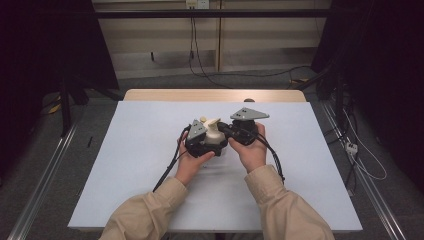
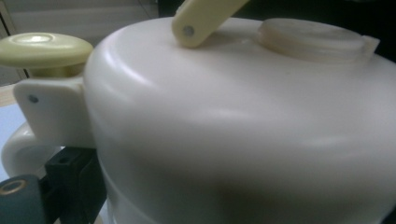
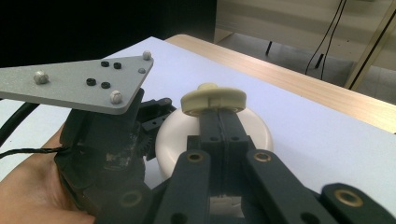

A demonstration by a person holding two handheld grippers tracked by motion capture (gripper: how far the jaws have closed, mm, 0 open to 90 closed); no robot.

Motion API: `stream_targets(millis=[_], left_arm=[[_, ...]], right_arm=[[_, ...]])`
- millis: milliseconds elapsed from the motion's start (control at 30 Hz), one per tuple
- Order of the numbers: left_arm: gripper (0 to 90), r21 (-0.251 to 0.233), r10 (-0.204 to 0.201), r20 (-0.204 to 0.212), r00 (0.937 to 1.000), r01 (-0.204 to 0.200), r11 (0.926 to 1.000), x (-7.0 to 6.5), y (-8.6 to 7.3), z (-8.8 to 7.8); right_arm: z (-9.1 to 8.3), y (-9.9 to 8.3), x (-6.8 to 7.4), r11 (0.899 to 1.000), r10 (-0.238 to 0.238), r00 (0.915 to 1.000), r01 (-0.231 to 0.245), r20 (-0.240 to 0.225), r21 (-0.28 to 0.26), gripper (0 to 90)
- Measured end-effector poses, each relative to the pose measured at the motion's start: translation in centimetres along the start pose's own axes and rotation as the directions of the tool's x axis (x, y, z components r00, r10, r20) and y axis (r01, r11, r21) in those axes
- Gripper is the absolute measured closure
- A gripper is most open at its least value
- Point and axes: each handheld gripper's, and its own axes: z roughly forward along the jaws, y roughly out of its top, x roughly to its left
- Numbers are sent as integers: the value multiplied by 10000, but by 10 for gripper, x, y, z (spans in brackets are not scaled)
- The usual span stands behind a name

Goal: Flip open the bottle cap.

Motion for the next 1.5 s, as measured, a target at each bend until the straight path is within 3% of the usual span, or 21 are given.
stream_targets(millis=[1500], left_arm=[[55,20,7,6,10000,-7,10000,0,0,0]], right_arm=[[10,6,1,9999,85,10000,-86,-48,-136,900]])
